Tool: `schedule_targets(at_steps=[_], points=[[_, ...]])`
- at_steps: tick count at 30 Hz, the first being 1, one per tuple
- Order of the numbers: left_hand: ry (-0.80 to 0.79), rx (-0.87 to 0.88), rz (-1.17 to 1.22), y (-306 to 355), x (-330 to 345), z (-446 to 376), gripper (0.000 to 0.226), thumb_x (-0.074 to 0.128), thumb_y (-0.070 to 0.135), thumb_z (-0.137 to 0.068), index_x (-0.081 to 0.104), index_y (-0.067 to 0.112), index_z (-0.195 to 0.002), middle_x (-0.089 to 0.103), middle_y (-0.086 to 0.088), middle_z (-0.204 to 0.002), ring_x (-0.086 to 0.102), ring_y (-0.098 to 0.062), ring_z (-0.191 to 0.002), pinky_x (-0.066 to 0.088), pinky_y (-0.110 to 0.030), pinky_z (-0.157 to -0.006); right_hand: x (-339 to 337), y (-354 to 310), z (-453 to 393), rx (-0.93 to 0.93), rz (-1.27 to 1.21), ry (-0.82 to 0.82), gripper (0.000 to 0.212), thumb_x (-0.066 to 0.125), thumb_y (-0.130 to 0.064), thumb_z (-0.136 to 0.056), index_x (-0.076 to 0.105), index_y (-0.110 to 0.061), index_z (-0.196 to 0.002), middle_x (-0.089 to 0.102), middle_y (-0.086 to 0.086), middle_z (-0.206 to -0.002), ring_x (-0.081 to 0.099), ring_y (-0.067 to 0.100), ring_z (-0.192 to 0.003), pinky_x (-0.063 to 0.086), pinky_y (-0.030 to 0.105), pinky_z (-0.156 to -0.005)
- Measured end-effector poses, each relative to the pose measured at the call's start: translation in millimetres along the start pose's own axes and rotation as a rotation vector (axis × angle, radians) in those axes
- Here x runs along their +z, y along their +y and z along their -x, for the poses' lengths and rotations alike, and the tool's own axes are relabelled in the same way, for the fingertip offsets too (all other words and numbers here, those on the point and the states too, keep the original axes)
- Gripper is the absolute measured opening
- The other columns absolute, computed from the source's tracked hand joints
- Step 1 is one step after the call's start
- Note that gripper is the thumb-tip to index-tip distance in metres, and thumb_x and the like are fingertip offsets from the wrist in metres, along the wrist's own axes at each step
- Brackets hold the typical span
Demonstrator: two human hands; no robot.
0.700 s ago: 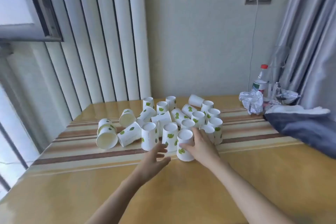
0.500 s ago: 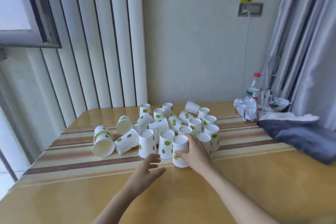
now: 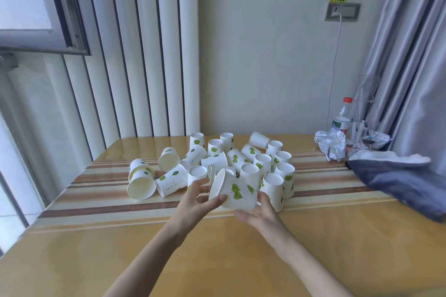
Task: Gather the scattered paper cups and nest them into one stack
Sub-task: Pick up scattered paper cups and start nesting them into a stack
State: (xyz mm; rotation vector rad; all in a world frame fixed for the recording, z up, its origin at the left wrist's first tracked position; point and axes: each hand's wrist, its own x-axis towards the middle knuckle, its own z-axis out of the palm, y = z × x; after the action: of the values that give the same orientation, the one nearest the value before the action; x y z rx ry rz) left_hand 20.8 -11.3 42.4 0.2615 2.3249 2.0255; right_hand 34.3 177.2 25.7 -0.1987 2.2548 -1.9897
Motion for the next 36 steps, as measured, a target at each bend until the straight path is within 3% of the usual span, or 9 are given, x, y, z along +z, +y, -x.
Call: schedule_targets(at_steps=[5,8,11,17,23,26,28,31,36], points=[[-0.06,0.115,-0.498,20,0,6,0.06,0.077,0.042,-0.066,0.051,0.023,-0.117,0.055,0.007,-0.114,0.058,-0.014,-0.104,0.049,-0.029,-0.091,-6,-6,18,-0.204,0.654,0.127,0.112,0.075,-0.038,-0.073,-0.009,-0.029,-0.147,0.005,-0.026,-0.133,0.009,-0.004,-0.128,0.012,0.017,-0.107],[-0.089,0.16,-0.664,27,11,11,0.063,0.077,0.039,-0.069,0.05,0.021,-0.124,0.048,0.004,-0.113,0.053,-0.015,-0.104,0.044,-0.025,-0.09,0,0,27,-0.281,0.743,0.13,0.095,0.074,-0.039,-0.072,0.014,-0.03,-0.145,0.02,-0.031,-0.129,0.022,-0.009,-0.118,0.018,0.01,-0.101],[-0.135,0.155,-0.65,15,23,16,0.075,0.076,0.037,-0.072,0.04,0.019,-0.135,0.045,0.006,-0.116,0.05,-0.01,-0.105,0.039,-0.02,-0.088,6,12,31,-0.154,0.4,0.114,0.065,0.076,-0.023,-0.071,0.039,-0.03,-0.124,0.051,-0.026,-0.116,0.047,-0.016,-0.103,0.037,0.002,-0.082],[-0.155,0.01,-0.776,-48,11,31,0.123,0.049,0.089,-0.046,0.021,0.025,-0.147,0.024,0.009,-0.152,0.031,-0.011,-0.137,0.027,-0.027,-0.111,2,38,38,-0.043,0.271,0.177,0.062,0.078,-0.024,-0.068,0.041,-0.033,-0.117,0.059,-0.014,-0.113,0.056,0.004,-0.102,0.046,0.016,-0.08],[-0.129,0.008,-1.002,-66,9,39,0.126,0.007,0.095,-0.04,0.03,0.029,-0.144,0.024,0.017,-0.153,0.025,-0.009,-0.14,0.014,-0.026,-0.115,7,46,35,-0.014,0.317,0.137,0.053,0.076,-0.025,-0.069,0.044,-0.023,-0.112,0.058,-0.007,-0.109,0.056,0.013,-0.098,0.043,0.007,-0.071],[-0.168,-0.002,-0.966,-60,4,32,0.101,0.035,0.088,-0.058,0.036,0.031,-0.141,0.03,0.018,-0.149,0.035,-0.009,-0.135,0.027,-0.028,-0.11,-3,42,40,0.014,0.377,0.015,0.063,0.069,-0.02,-0.075,0.035,-0.03,-0.126,0.043,-0.01,-0.124,0.046,0.002,-0.11,0.038,0.002,-0.077],[-0.11,0.063,-0.887,-51,-1,21,0.069,0.056,0.062,-0.076,0.042,0.029,-0.135,0.04,0.016,-0.142,0.047,-0.009,-0.125,0.04,-0.03,-0.101,-19,31,37,-0.025,0.356,0.015,0.065,0.058,-0.009,-0.078,0.032,-0.033,-0.132,0.036,-0.014,-0.136,0.038,0.001,-0.125,0.032,0.006,-0.091],[0.028,0.217,-0.794,-23,-4,-8,0.045,0.063,0.035,-0.084,0.052,0.022,-0.126,0.053,0.008,-0.127,0.057,-0.012,-0.113,0.048,-0.033,-0.089,-48,9,8,-0.176,0.512,0.274,0.057,0.052,0.002,-0.08,0.038,-0.02,-0.131,0.039,-0.006,-0.132,0.036,0.014,-0.13,0.03,0.018,-0.094],[0.07,0.381,-0.929,17,12,-68,0.063,0.065,0.033,-0.084,0.039,0.019,-0.139,0.043,-0.001,-0.141,0.054,-0.024,-0.117,0.048,-0.038,-0.09,-71,-21,-57,-0.013,0.892,0.462,0.062,0.063,-0.045,-0.08,0.035,-0.021,-0.129,0.039,0.005,-0.132,0.043,0.03,-0.12,0.043,0.038,-0.079]])
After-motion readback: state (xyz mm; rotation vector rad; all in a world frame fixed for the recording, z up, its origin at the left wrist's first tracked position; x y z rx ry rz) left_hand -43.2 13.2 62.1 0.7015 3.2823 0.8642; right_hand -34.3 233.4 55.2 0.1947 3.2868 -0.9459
